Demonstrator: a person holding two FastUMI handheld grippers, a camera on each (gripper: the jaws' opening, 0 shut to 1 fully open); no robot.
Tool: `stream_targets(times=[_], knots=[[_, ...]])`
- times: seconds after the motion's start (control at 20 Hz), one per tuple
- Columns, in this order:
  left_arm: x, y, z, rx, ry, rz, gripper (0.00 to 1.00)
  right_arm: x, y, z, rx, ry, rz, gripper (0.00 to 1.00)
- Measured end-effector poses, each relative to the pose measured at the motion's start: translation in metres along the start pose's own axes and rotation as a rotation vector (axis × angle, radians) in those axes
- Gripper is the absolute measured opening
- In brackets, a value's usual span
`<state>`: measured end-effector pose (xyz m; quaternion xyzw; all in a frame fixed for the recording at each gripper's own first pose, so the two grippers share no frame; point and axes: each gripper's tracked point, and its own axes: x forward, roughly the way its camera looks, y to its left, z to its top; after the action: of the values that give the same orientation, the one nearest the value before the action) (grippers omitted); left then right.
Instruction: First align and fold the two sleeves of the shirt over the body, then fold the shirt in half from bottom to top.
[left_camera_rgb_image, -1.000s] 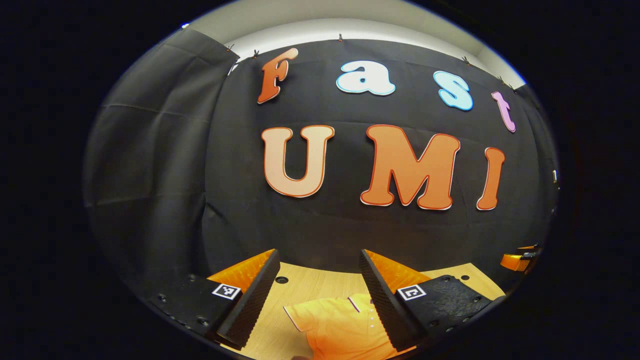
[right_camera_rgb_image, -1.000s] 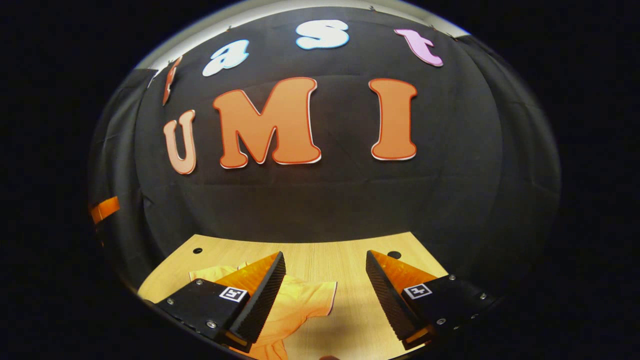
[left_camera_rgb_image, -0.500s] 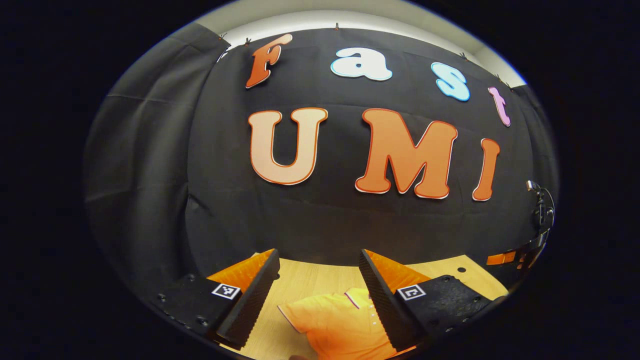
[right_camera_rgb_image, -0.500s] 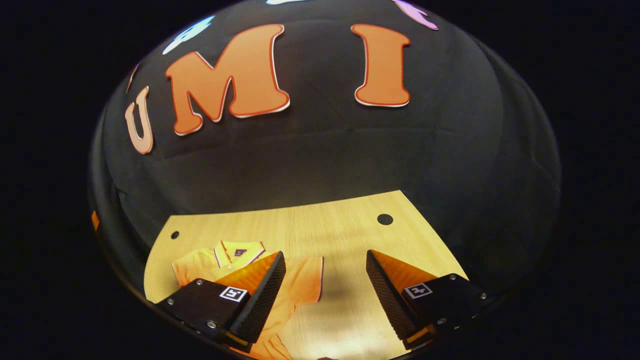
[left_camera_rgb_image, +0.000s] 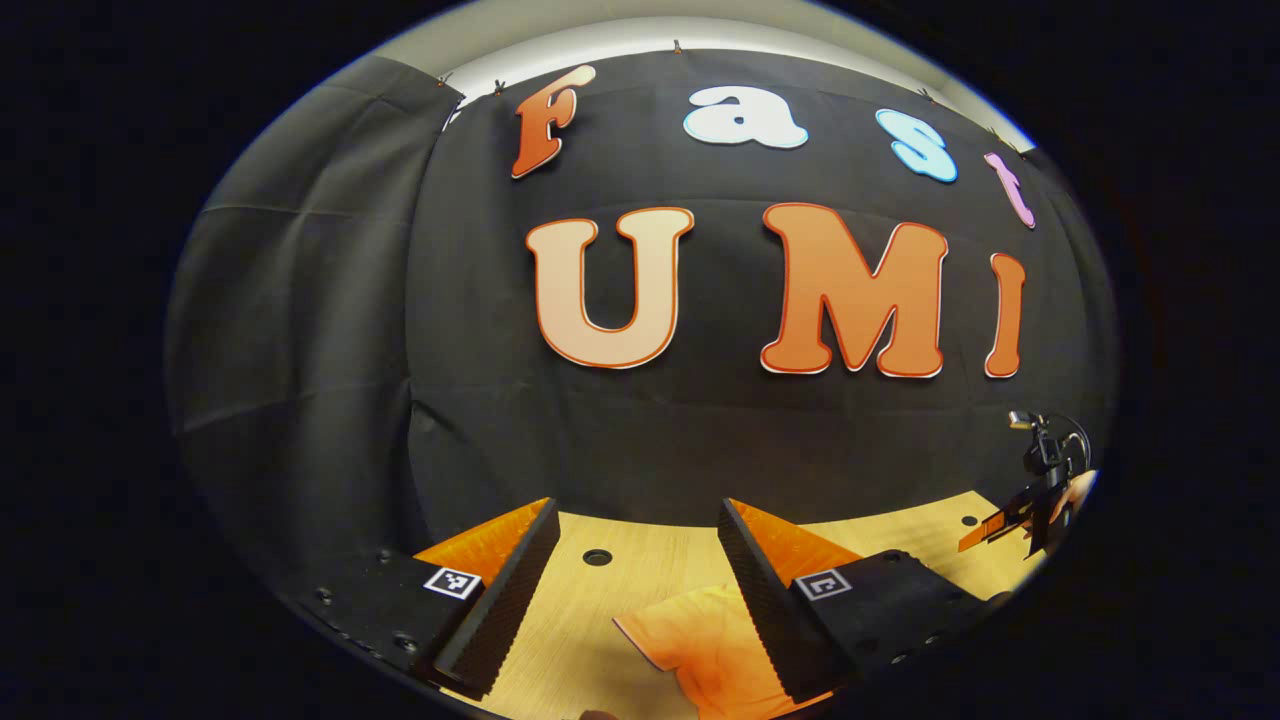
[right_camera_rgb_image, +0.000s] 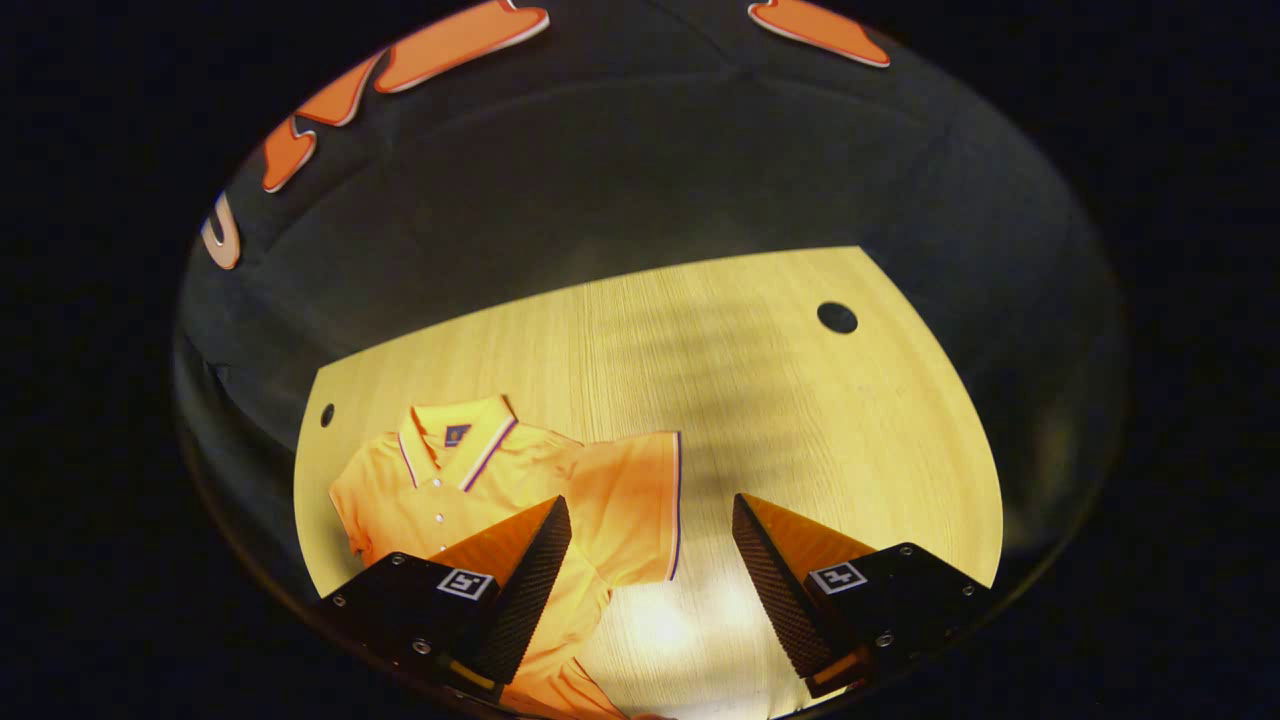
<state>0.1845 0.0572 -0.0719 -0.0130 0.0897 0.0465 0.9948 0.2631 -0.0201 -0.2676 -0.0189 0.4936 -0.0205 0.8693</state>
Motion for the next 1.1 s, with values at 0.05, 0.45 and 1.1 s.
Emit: stream_targets(times=[0.05, 0.45, 1.1], knots=[[0.002, 0.002, -0.003, -0.002, 0.005, 0.005, 0.98, 0.012, -0.003, -0.004, -0.003, 0.027, -0.013, 0.99], [0.029, -0.006, -0.026, -0.014, 0.070, 0.012, 0.98, 0.073, -0.014, -0.034, -0.041, 0.192, -0.066, 0.99], [0.057, -0.015, -0.049, -0.015, 0.134, 0.006, 0.98, 0.095, -0.012, -0.049, -0.091, 0.273, -0.083, 0.69]])
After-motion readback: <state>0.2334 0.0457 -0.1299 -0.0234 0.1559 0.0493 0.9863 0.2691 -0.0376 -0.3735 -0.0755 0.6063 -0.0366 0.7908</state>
